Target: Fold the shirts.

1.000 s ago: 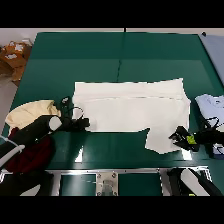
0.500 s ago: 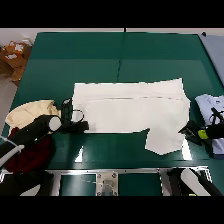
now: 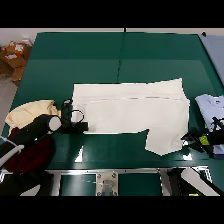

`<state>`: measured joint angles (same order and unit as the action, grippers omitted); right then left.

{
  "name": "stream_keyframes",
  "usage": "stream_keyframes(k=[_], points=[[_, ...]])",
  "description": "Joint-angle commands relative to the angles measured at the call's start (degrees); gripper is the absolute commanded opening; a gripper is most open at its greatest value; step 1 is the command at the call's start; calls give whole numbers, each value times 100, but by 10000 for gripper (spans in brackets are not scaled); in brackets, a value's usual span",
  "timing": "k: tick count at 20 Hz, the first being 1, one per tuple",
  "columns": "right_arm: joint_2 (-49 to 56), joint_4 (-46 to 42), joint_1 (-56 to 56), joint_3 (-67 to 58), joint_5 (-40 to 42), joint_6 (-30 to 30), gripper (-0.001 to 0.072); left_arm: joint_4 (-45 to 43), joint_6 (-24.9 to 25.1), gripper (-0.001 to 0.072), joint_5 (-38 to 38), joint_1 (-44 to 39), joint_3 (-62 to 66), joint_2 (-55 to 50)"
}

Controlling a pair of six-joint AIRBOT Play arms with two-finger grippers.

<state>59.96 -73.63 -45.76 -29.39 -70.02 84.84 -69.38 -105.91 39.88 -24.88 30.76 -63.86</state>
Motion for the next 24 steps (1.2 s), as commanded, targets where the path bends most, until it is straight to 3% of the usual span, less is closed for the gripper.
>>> stream_keyframes(k=[1,7,9,12,14,16,20,22,24], points=[[240,686,-26,203,190,-455,500,-9,-2,22,15,-2,-4,-2],[260,1600,-26,179,-339,-835,466,-9,142,22,273,-2,9,-2],[260,1788,-26,94,-531,-905,230,-81,146,22,549,-2,127,-2],[240,1766,-31,-197,-938,-876,147,-402,146,22,1172,-2,525,-2],[203,1727,-35,-435,-1117,-664,15,-778,146,21,1725,-2,850,-2],[46,1307,-39,-509,-1154,-313,16,-1255,144,21,2361,-2,1110,-2],[-317,-503,-39,-507,-1215,704,15,-2009,186,22,3042,-2,1220,-2],[-337,-636,-37,-509,-1255,933,15,-2009,321,22,3145,-2,1233,-2],[-334,-118,-26,-546,-1137,922,15,-2006,570,21,3259,-2,1423,-2]])
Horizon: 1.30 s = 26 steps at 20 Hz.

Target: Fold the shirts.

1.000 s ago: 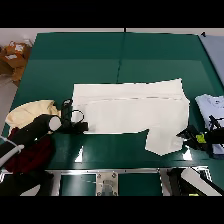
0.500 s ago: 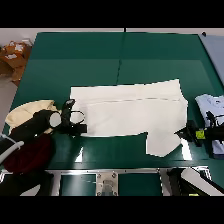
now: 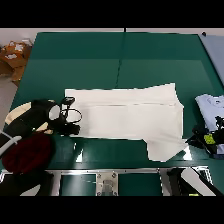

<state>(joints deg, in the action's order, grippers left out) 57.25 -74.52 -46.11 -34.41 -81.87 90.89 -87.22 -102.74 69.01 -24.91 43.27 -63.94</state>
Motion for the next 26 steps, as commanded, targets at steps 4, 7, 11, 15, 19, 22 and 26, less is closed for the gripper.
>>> stream_keyframes(k=[4,7,11,15,19,22,26], points=[[-61,1069,415,-791,463,297,15,-415,490,21,170,2,909,4],[162,1587,1154,-1495,1123,313,14,-590,494,21,-33,52,1512,-203],[1401,1604,1893,-2494,1519,415,14,-302,839,21,-114,662,2542,-1270],[2741,1681,2109,-3425,1965,402,15,179,1305,21,-157,949,3672,-2660],[3856,2385,2140,-4424,2205,-48,15,282,1298,22,-76,966,4485,-3617],[4391,2868,2166,-5075,2184,-621,128,372,1270,326,-343,966,4636,-3720],[4424,2555,1784,-5781,1742,-1403,533,81,1128,719,612,1049,5462,-3720]])
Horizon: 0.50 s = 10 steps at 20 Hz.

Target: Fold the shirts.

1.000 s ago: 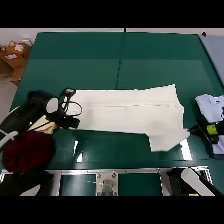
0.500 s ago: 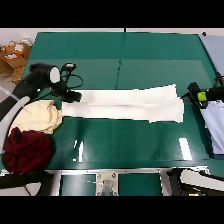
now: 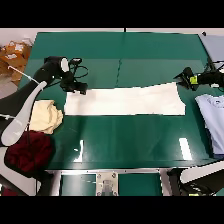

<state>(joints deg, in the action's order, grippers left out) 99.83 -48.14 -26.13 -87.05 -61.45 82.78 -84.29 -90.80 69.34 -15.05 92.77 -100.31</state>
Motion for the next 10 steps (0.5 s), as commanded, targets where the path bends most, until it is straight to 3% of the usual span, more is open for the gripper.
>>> stream_keyframes(k=[1,3,4,8,9,10], points=[[166,-345,-376,-612,-501,-599,540,-446,-72,719,894,120,776,-83],[247,-557,-658,-616,-817,-791,548,-573,-293,719,1329,306,1204,-83],[352,-549,-772,-616,-1036,-920,609,-531,-431,719,1458,389,1335,-83],[1012,-542,-935,-616,-1912,-1502,611,-400,-518,716,1926,415,1458,-81],[1172,-494,-927,-616,-2041,-1598,610,-216,-516,642,1963,398,1458,-79],[1311,-385,-898,-616,-2151,-1687,610,-20,-514,473,1974,398,1458,-79]])
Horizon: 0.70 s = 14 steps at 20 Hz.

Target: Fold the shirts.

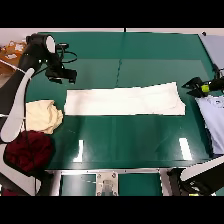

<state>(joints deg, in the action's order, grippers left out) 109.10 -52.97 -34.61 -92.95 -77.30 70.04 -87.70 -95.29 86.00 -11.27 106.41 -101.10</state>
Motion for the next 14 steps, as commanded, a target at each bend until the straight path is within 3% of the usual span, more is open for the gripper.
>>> stream_keyframes(k=[1,3,4,9,11,12,13,14], points=[[494,219,-7,-28,-660,-501,611,479,-22,328,299,20,94,0],[638,326,114,-26,-758,-627,610,778,-17,147,227,20,94,0],[658,326,181,-26,-767,-632,610,935,26,112,151,20,94,0],[658,326,420,-33,-782,-772,603,1696,131,111,-291,17,90,0],[656,337,417,-33,-785,-769,176,1908,133,111,-435,17,90,-2],[656,343,417,-33,-785,-769,166,1969,133,111,-472,17,90,-2],[656,343,417,-35,-787,-769,34,1982,133,111,-496,-9,90,-2],[656,343,417,-39,-785,-769,16,1980,166,111,-514,-48,90,-2]])
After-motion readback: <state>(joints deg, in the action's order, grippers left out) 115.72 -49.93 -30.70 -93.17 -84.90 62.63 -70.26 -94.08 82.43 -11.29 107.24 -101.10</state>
